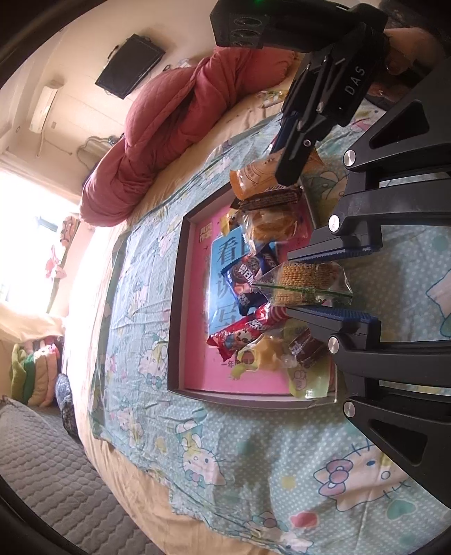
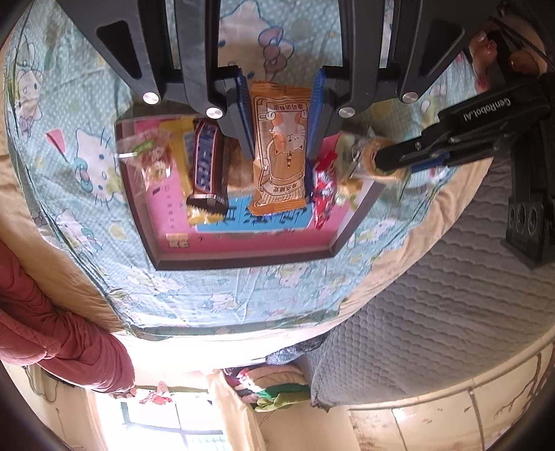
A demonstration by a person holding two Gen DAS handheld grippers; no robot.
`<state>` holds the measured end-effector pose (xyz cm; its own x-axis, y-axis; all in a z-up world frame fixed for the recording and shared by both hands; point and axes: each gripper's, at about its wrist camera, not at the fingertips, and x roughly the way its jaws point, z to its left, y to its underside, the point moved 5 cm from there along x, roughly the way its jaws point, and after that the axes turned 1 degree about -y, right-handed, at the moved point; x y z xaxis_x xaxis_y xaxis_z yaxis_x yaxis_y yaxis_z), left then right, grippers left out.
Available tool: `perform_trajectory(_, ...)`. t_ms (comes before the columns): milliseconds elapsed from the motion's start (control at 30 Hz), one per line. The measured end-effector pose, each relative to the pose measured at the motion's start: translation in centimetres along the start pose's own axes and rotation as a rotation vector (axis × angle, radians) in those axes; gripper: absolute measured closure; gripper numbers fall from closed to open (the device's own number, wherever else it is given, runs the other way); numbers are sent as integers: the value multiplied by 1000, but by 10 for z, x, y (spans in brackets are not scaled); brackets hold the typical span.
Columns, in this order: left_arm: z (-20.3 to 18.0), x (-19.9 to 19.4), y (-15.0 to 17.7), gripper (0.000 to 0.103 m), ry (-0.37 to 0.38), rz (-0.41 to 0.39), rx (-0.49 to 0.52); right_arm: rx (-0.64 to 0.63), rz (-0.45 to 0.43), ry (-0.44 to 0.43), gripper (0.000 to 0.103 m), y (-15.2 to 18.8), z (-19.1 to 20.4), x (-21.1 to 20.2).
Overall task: Organize snacks
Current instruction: 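Carry both held snacks over the tray and lower them inside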
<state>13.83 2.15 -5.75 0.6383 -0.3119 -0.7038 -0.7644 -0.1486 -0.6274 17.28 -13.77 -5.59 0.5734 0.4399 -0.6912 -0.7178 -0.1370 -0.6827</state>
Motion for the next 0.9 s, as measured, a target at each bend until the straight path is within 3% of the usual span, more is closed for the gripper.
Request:
perform_trajectory(233, 12, 18, -4, 79, -21, 6, -26, 15, -17, 1, 74, -13, -3, 12)
perform_trajectory(500, 10, 36, -11, 79, -6, 2, -26, 19, -11, 7, 74, -20, 1, 26)
perform_trajectory(900, 16, 51, -6, 79, 38, 63, -42, 28, 14, 38, 74, -28, 3, 44)
